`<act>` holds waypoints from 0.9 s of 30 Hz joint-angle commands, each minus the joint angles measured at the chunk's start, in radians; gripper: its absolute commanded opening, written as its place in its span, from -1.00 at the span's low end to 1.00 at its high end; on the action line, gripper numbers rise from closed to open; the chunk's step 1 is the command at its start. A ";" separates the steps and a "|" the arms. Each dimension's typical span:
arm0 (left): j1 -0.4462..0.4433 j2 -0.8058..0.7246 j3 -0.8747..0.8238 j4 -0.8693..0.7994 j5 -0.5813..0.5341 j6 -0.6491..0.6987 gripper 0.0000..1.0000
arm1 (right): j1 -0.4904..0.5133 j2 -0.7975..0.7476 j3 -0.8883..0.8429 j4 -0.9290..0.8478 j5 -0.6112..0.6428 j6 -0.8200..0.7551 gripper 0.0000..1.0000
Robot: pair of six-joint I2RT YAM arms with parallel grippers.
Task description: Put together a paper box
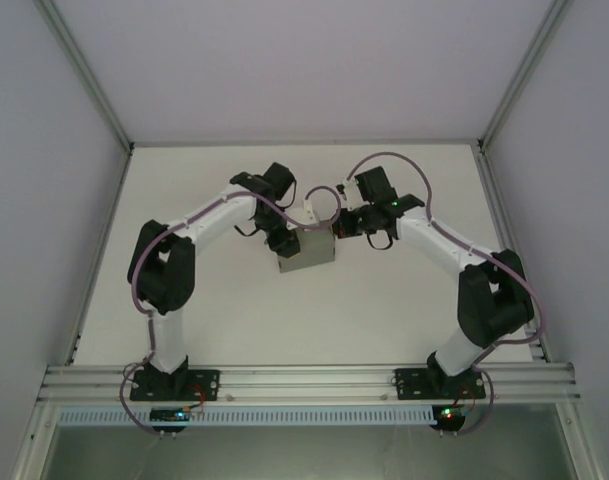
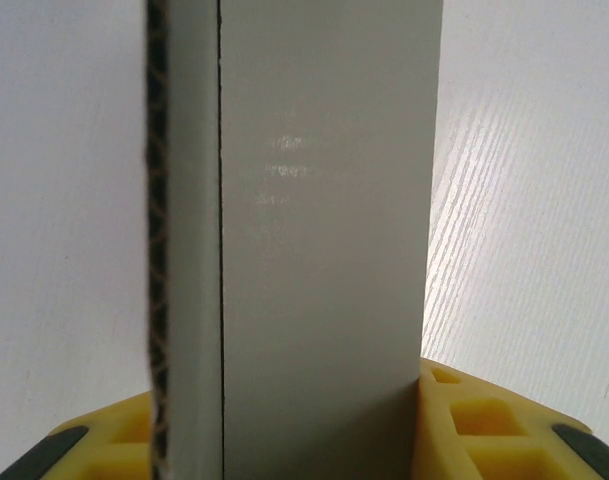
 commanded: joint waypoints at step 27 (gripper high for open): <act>-0.018 0.008 0.033 0.057 -0.060 -0.060 0.16 | 0.212 -0.078 -0.433 0.445 0.439 -0.025 -1.00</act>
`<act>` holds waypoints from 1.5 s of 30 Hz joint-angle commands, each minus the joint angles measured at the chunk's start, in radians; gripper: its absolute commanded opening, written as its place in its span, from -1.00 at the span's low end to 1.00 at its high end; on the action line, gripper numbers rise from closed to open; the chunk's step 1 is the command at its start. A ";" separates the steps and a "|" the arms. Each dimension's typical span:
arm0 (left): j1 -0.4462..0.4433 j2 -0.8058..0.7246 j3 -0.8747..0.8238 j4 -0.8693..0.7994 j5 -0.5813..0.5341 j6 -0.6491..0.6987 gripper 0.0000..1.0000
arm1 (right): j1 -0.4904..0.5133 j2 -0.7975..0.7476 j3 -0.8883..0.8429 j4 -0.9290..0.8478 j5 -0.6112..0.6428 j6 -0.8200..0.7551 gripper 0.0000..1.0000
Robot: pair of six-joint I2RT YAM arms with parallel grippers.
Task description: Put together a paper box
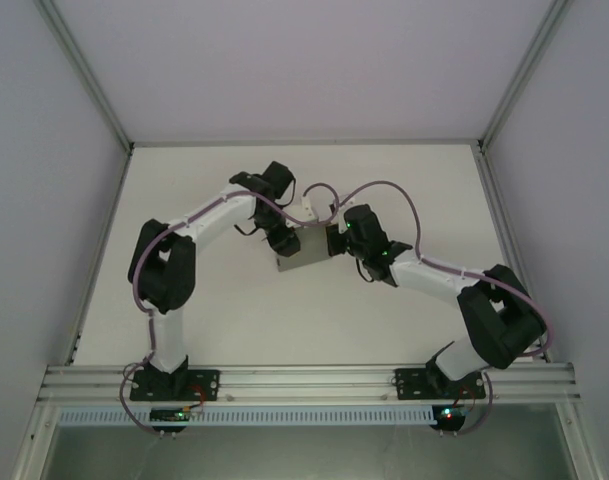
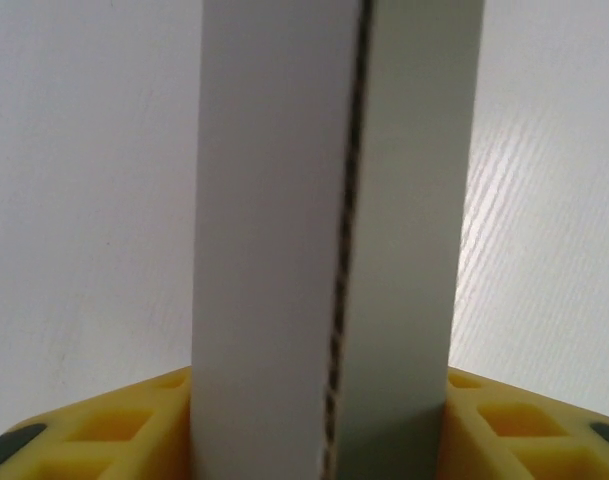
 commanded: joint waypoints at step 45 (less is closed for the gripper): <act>0.080 -0.457 -0.461 0.301 -0.143 -0.363 -0.06 | 0.068 0.046 0.085 -0.390 -0.014 0.084 -1.00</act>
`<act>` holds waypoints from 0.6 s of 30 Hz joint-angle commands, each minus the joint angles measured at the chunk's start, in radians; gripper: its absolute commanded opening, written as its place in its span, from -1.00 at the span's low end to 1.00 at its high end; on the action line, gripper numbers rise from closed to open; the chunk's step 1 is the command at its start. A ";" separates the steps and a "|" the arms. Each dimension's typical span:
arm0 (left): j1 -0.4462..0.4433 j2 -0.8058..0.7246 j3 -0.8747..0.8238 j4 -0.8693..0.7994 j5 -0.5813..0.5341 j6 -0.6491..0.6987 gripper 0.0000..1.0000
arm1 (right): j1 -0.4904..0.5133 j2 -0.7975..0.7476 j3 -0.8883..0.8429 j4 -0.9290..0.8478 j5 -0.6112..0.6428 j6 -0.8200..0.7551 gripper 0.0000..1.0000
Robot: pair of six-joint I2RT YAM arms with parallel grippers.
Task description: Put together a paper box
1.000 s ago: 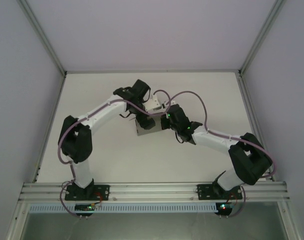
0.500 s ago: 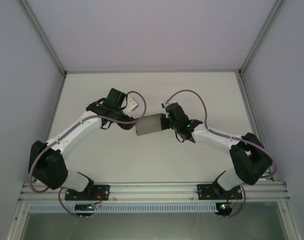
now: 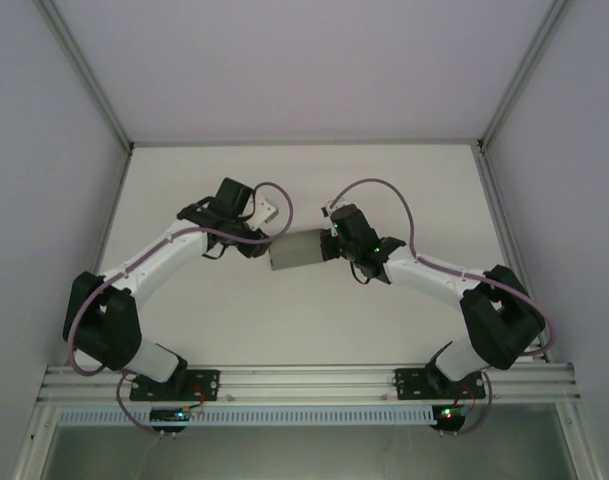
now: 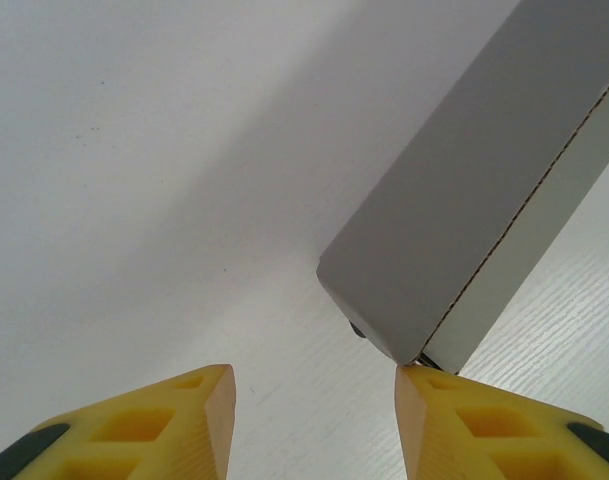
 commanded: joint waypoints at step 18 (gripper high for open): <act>-0.010 -0.079 -0.028 -0.006 0.082 -0.044 0.17 | 0.004 0.057 0.013 -0.215 -0.057 0.019 -1.00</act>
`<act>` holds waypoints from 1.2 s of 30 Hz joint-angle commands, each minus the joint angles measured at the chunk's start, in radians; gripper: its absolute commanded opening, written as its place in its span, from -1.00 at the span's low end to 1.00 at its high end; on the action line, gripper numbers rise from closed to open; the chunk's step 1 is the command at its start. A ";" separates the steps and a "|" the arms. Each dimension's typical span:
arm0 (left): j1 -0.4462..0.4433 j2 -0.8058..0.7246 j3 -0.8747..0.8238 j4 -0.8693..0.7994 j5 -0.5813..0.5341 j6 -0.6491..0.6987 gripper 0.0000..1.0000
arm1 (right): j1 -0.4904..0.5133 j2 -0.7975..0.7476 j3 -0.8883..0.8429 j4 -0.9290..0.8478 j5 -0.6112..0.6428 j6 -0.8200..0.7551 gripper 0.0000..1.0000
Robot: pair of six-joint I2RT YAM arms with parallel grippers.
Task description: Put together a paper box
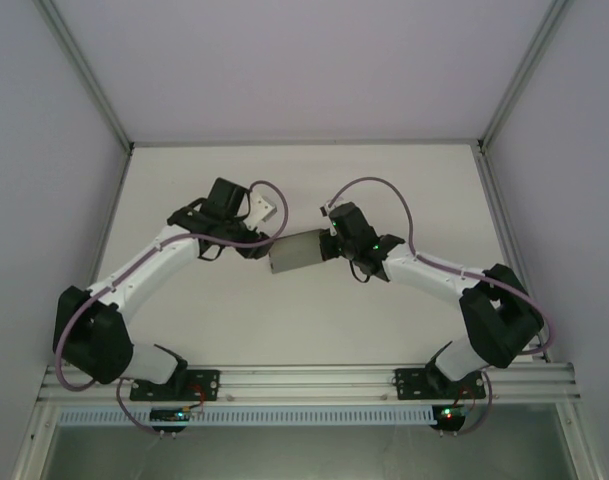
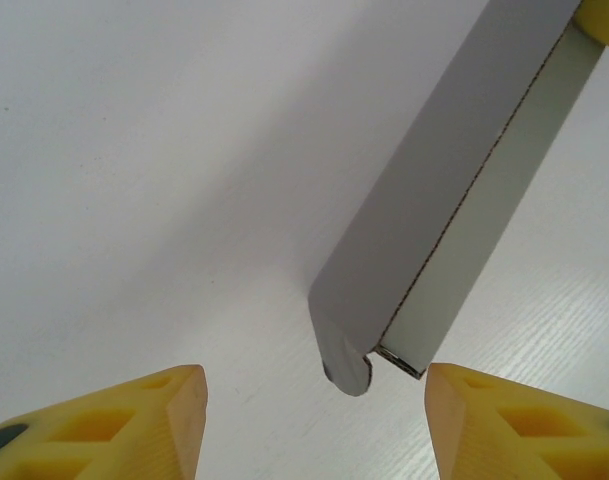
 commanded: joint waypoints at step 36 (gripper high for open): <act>0.021 0.225 0.223 -0.228 0.232 -0.557 -1.00 | 0.030 0.066 0.039 -0.285 -0.023 0.045 -1.00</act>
